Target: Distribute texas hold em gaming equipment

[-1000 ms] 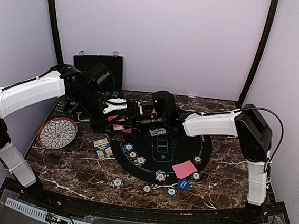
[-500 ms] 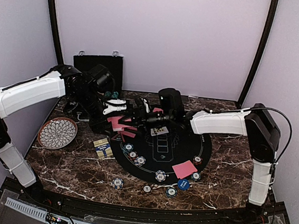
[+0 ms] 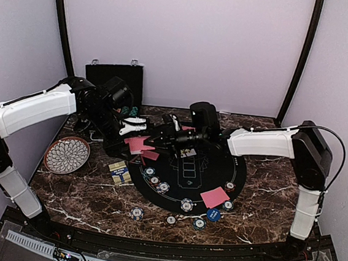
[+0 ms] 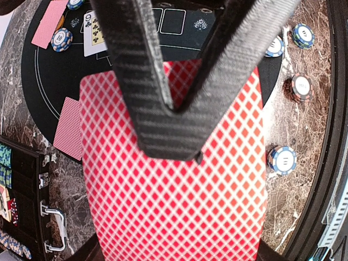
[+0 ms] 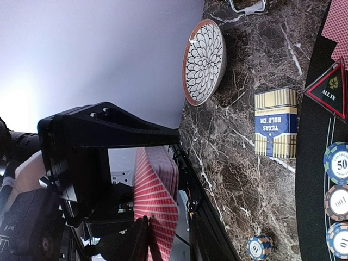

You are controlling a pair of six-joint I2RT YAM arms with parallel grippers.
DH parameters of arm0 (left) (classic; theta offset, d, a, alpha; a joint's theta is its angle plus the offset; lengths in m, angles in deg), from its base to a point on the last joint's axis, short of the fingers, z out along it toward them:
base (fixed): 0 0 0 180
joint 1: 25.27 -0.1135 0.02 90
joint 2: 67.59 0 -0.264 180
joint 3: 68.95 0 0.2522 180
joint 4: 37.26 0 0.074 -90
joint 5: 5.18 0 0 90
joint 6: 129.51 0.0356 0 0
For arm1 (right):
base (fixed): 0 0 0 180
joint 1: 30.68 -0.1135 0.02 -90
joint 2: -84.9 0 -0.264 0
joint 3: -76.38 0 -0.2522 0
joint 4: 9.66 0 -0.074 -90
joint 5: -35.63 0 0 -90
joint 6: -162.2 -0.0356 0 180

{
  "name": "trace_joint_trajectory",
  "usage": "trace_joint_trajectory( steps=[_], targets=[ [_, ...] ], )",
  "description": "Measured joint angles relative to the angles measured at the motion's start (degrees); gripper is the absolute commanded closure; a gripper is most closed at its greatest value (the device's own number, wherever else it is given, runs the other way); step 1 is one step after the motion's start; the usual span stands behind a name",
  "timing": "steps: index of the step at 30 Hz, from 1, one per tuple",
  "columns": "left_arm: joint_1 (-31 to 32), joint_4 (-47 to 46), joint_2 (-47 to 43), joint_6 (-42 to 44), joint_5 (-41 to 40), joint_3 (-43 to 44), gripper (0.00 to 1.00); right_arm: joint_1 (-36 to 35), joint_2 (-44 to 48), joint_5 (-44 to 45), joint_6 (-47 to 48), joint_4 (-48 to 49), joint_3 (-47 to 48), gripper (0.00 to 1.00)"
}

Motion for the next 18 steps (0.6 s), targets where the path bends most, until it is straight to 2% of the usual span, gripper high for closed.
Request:
trace_joint_trajectory(
  steps=[11, 18],
  targets=[
    [0.0, 0.0, 0.0, 0.0, -0.6, -0.7, 1.00, 0.1, 0.8, -0.7, -4.2, 4.5, -2.4, 1.00],
    [0.0, 0.0, 0.0, 0.0, -1.2, -0.9, 1.00, 0.7, 2.5, -0.7, -4.0, 4.2, -3.5, 1.00]
  ],
)
